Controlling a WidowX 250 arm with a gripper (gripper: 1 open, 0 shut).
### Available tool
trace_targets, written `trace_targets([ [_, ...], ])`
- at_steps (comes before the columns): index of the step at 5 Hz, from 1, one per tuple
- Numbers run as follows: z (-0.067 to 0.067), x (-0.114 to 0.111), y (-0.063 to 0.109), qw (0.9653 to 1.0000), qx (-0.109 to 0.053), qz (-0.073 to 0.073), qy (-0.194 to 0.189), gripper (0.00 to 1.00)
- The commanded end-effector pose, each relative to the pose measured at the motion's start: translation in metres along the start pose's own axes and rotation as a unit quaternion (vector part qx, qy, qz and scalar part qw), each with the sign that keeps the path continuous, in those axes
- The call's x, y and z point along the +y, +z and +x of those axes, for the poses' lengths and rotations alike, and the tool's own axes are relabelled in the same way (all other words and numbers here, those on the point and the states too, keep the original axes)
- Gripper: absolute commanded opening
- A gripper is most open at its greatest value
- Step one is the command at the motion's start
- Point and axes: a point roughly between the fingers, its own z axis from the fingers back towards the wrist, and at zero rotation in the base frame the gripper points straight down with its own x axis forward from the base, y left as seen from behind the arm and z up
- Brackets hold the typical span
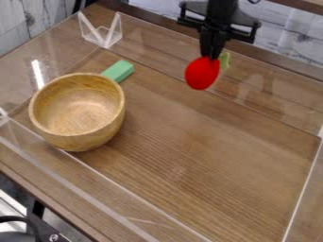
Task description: Move the red fruit to the left side of the table
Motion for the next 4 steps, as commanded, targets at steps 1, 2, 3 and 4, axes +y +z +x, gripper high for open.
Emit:
trace_targets([
  [1, 0.013, 0.008, 0.015, 0.9995, -0.028, -0.004, 0.013, 0.00],
  [2, 0.015, 0.013, 0.013, 0.9995, -0.027, -0.002, 0.017, 0.00],
  [3, 0.012, 0.014, 0.005, 0.9996, -0.027, -0.007, -0.007, 0.00],
  [4, 0.008, 0.015, -0.003, 0.9991, -0.026, -0.010, -0.030, 0.00],
])
